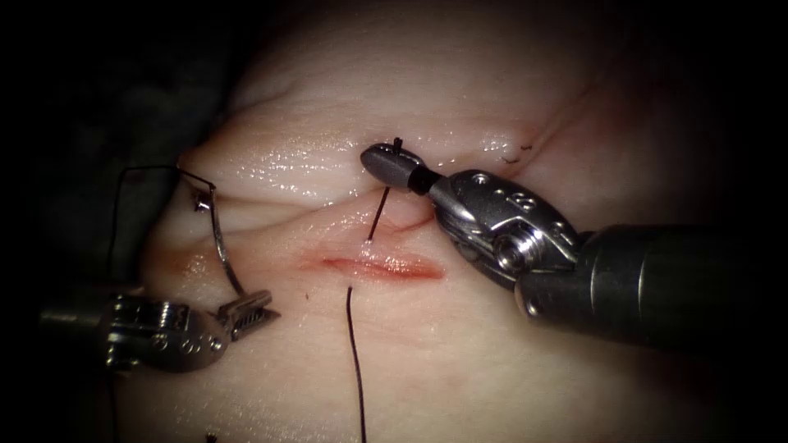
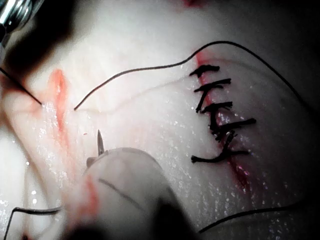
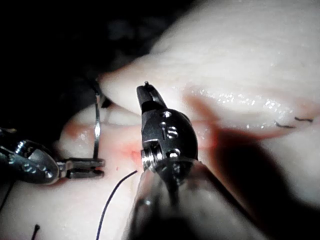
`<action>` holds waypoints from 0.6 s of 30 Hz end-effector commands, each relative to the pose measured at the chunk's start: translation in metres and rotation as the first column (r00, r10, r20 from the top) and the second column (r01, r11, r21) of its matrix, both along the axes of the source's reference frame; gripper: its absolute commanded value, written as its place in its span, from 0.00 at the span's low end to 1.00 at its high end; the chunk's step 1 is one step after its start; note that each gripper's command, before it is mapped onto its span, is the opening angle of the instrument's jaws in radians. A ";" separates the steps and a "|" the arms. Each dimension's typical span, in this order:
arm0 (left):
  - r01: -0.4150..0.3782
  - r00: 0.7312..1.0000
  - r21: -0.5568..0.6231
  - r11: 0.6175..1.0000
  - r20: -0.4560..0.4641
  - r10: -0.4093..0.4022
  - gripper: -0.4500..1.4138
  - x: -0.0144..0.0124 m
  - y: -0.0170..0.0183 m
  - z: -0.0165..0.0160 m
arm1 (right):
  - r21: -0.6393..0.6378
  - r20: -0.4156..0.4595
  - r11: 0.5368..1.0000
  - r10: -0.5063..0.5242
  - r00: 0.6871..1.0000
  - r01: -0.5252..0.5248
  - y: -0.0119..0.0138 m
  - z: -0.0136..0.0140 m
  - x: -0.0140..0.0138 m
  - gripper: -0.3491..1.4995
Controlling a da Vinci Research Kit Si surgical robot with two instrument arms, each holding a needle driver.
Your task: Wound Closure
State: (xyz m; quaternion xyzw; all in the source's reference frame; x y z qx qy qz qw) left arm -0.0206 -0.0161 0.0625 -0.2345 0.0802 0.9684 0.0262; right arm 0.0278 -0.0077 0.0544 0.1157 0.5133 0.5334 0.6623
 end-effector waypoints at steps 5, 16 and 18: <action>-0.020 0.999 -0.013 1.000 -0.031 0.019 0.00 -0.0005 -0.0006 0.0005 | -0.001 -0.001 1.000 -0.001 1.000 0.001 0.0001 0.0004 0.0007 0.00; -0.025 0.998 -0.015 1.000 -0.059 0.024 0.00 -0.0005 -0.0006 0.0004 | -0.018 0.005 1.000 0.000 1.000 0.000 0.0010 -0.0003 0.0007 0.00; -0.024 0.998 -0.015 1.000 -0.060 0.023 0.23 -0.0005 -0.0007 0.0004 | -0.045 0.001 0.999 -0.011 1.000 0.011 0.0008 -0.0002 0.0006 0.00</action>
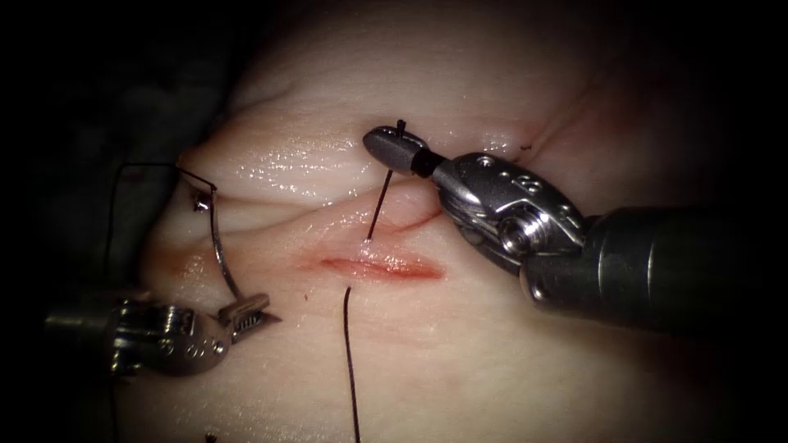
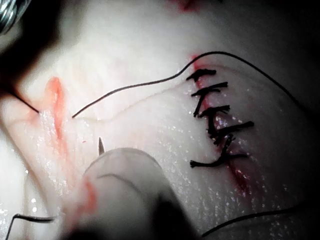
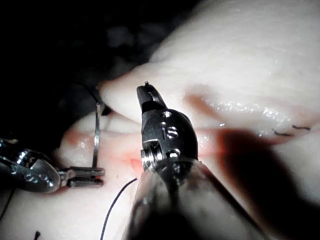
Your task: Wound Closure
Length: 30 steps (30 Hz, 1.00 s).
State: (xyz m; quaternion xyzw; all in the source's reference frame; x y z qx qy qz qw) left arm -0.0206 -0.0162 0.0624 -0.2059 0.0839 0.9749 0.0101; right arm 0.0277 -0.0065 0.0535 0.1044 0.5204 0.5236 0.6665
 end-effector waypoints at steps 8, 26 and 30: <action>0.005 1.000 0.004 1.000 -0.001 -0.005 0.64 -0.0005 -0.0007 -0.0004 | -0.114 -0.002 0.993 -0.033 0.999 0.033 -0.0004 0.0005 0.0002 0.91; -0.058 0.995 -0.180 0.982 0.067 0.071 0.51 -0.0033 -0.0016 -0.0092 | -0.244 -0.127 0.970 -0.036 0.991 0.004 -0.0016 -0.0051 -0.0082 0.93; 0.153 0.939 0.014 0.988 0.309 -0.150 0.47 -0.0045 -0.0026 -0.0090 | -0.250 -0.143 0.968 -0.046 0.989 0.009 -0.0025 -0.0056 -0.0088 0.91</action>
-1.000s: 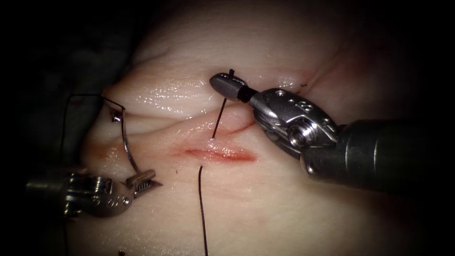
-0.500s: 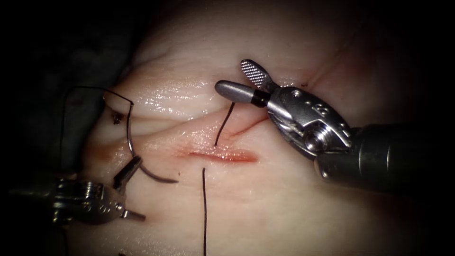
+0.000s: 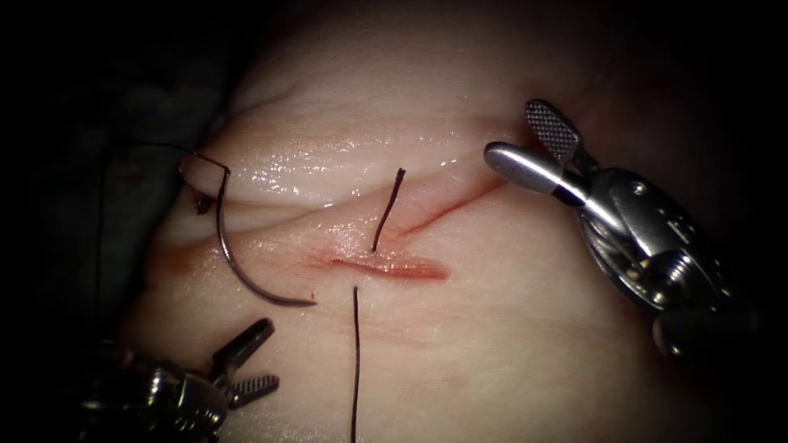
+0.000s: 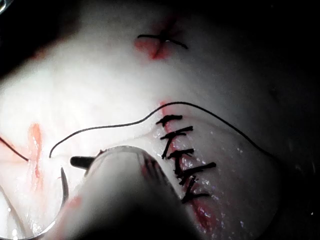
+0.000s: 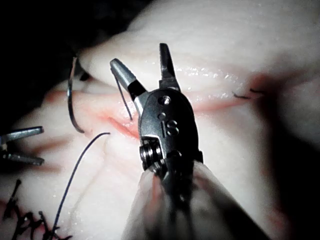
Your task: Wound Closure
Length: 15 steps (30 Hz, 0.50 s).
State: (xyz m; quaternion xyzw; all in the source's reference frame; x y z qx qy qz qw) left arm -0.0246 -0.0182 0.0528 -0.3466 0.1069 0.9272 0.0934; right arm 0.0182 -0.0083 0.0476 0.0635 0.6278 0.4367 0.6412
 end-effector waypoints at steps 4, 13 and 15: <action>0.060 0.973 0.175 0.983 0.210 -0.097 0.46 -0.0015 -0.0015 0.0010 | -0.001 -0.008 1.000 -0.009 1.000 0.009 -0.0011 0.0002 0.0005 0.91; 0.068 0.860 0.462 0.884 0.423 -0.287 0.55 -0.0040 -0.0030 0.0007 | 0.002 0.011 1.000 -0.026 1.000 0.026 -0.0018 0.0007 0.0005 0.87; 0.050 0.840 0.510 0.859 0.444 -0.313 0.59 -0.0044 -0.0033 0.0006 | -0.001 0.023 1.000 -0.030 0.999 0.030 -0.0019 0.0008 0.0005 0.87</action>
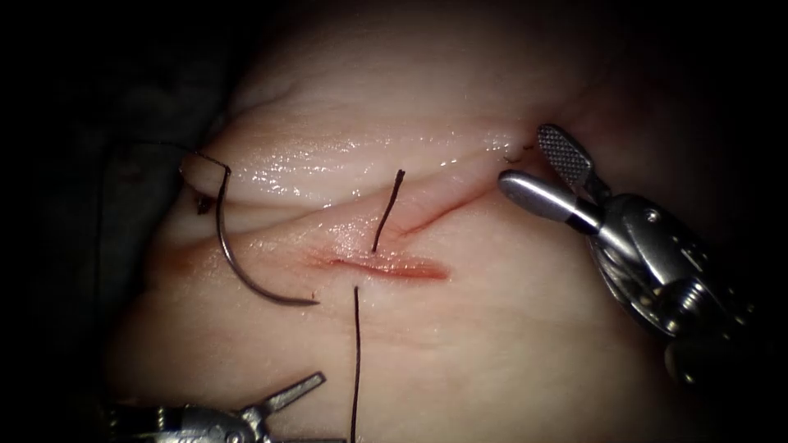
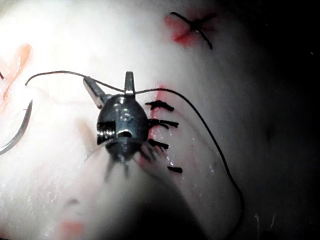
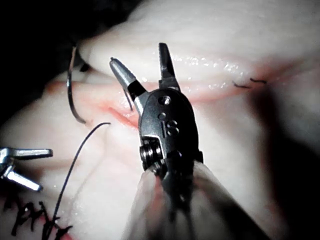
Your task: Wound Closure
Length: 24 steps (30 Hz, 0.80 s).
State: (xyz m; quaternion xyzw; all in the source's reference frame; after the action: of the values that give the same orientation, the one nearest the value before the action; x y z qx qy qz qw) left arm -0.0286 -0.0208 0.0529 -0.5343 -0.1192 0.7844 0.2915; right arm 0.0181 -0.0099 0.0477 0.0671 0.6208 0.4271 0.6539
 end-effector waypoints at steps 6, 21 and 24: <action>0.008 0.999 0.075 0.997 0.043 -0.011 0.69 -0.0013 -0.0012 0.0012 | 0.014 0.011 1.000 -0.006 1.000 0.006 -0.0008 0.0010 0.0008 0.84; 0.019 0.994 0.183 0.983 0.102 -0.038 0.69 -0.0033 -0.0025 0.0064 | 0.034 0.032 0.999 -0.024 0.999 0.023 -0.0016 0.0016 0.0019 0.80; -0.008 0.989 0.227 0.974 0.147 -0.026 0.68 -0.0032 -0.0028 0.0061 | 0.034 0.032 0.999 -0.024 0.999 0.023 -0.0016 0.0016 0.0019 0.79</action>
State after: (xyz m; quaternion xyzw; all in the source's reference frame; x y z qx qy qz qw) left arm -0.0314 -0.0232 0.0583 -0.5615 -0.2405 0.7147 0.3408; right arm 0.0193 -0.0112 0.0489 0.0782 0.6010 0.4306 0.6687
